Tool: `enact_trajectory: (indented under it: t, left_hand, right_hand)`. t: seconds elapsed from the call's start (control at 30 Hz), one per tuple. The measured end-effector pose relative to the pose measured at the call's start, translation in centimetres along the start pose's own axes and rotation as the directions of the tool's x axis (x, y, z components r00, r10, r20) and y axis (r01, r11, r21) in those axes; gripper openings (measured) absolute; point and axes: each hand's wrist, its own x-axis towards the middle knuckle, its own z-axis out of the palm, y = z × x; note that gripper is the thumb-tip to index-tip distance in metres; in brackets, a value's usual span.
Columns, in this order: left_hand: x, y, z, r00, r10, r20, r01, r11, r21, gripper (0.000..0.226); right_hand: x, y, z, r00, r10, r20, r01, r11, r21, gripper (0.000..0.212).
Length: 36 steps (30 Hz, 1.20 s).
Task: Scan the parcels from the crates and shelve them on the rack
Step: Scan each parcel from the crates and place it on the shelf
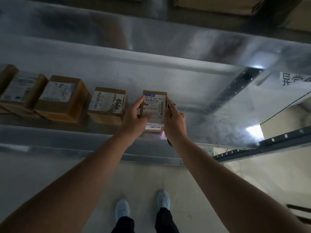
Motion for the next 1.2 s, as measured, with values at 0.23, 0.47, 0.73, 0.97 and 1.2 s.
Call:
enact_trajectory:
  t: [0.23,0.47,0.73,0.97,1.2]
  left_hand:
    - [1.1,0.3,0.1,0.999,0.036,0.001,-0.036,0.991,0.128,0.068]
    - [1.2,0.9,0.8,0.996,0.092,0.002,-0.085,0.909,0.408,0.068]
    - [-0.2,4.3,0.9,0.949,0.258,0.183,-0.312,0.661,0.683,0.07]
    - [-1.9,8.4,2.3,0.887,0.209,0.411,-0.46,0.467,0.755,0.071]
    - [-3.4,12.0,5.9,0.868,0.209,0.45,-0.496,0.39,0.776,0.069]
  right_hand:
    - [0.7,-0.5,-0.2,0.999,0.024,-0.022,-0.025,0.998,-0.065,0.044]
    - [0.5,-1.2,-1.3,0.998,0.049,-0.038,-0.056,0.978,-0.2,0.044]
    - [-1.9,-2.6,-5.0,0.988,0.073,-0.134,-0.105,0.963,-0.248,0.045]
    - [-4.9,-2.8,-10.1,0.971,0.052,-0.234,-0.131,0.932,-0.337,0.046]
    - [-5.9,-2.0,-15.8,0.957,-0.007,-0.289,-0.11,0.915,-0.388,0.047]
